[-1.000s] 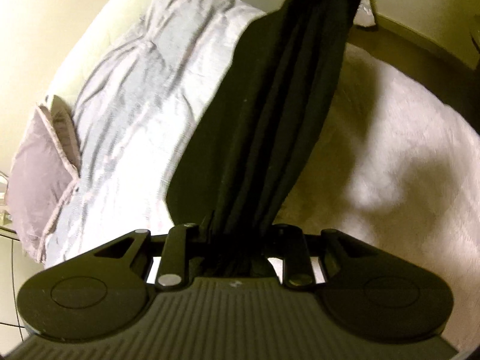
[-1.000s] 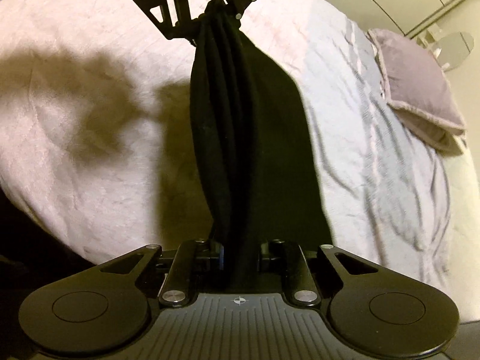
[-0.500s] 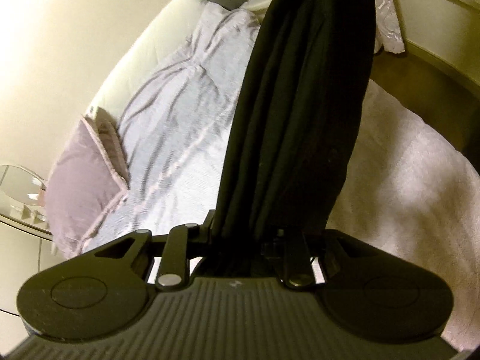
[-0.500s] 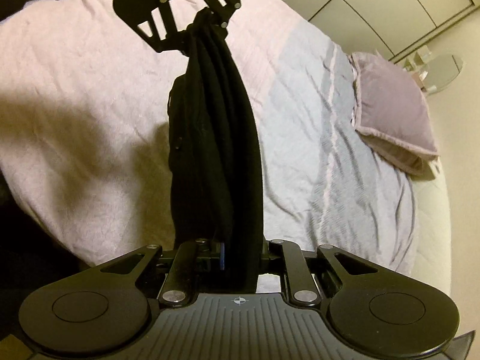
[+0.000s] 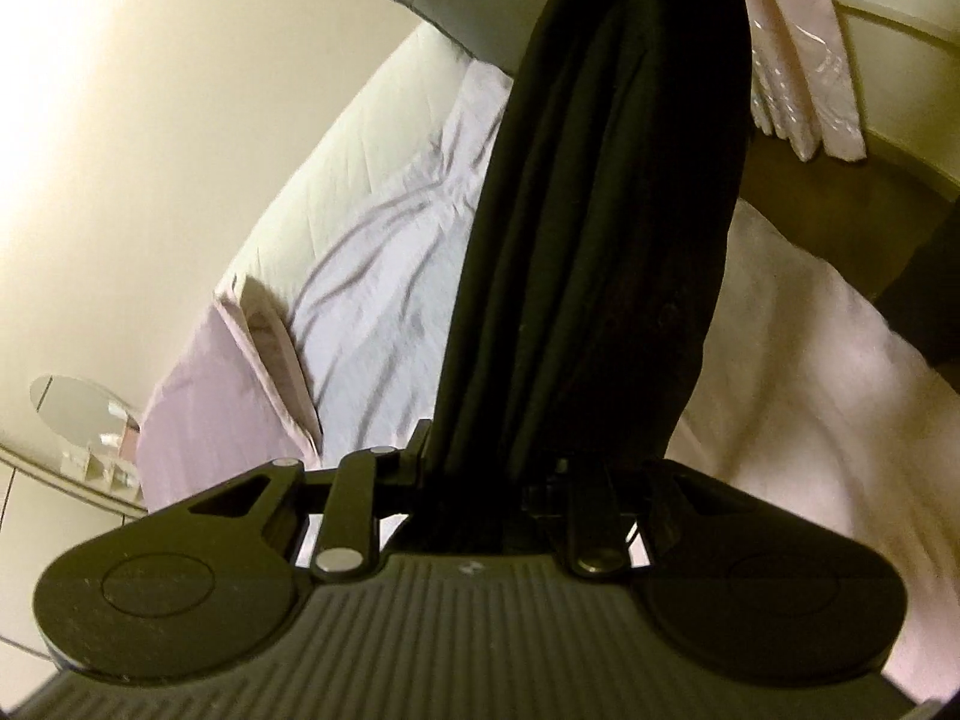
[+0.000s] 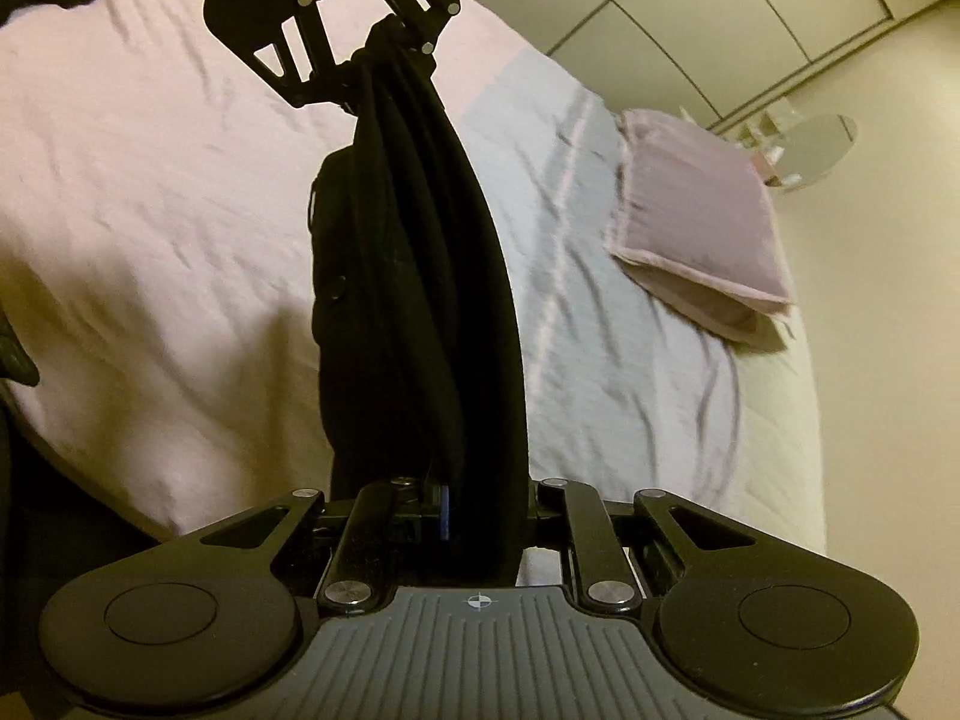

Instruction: Fold clothes

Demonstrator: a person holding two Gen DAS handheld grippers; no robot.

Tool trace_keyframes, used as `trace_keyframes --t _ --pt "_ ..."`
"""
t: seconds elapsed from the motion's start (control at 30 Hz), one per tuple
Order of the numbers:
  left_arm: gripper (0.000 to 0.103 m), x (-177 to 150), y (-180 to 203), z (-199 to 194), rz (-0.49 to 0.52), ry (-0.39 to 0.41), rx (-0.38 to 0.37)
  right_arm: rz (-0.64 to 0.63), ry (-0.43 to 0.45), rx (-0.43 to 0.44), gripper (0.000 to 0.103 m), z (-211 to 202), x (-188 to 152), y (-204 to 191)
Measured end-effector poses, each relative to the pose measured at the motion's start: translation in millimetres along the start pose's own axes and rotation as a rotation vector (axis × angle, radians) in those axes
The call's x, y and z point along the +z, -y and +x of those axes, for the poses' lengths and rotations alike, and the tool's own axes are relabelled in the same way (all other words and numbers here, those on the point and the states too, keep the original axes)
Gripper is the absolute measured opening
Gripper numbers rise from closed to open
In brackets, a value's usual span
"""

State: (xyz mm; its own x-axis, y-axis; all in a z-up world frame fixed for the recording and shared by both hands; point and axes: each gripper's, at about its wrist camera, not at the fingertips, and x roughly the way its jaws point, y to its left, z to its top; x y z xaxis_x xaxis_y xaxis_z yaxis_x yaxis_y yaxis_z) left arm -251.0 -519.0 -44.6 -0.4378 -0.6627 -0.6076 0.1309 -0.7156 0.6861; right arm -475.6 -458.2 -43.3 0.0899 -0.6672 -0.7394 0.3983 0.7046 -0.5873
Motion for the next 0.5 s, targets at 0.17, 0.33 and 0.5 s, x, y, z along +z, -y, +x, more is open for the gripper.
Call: trace_keyframes --t 0.17,0.33,0.5 --pt "0.023 67.9 -49.0 99.4 -0.037 -0.04 0.035 0.004 0.01 -0.037 0.015 24.2 -55.6 78.8" --pt "0.023 135.9 -98.0 198.7 -0.073 -0.08 0.069 -0.038 0.057 -0.028 0.015 82.1 -124.4 188.8" --pt "0.023 197.4 -148.5 295.0 -0.11 -0.129 0.129 -0.103 0.095 -0.06 0.015 158.4 -173.2 316.8"
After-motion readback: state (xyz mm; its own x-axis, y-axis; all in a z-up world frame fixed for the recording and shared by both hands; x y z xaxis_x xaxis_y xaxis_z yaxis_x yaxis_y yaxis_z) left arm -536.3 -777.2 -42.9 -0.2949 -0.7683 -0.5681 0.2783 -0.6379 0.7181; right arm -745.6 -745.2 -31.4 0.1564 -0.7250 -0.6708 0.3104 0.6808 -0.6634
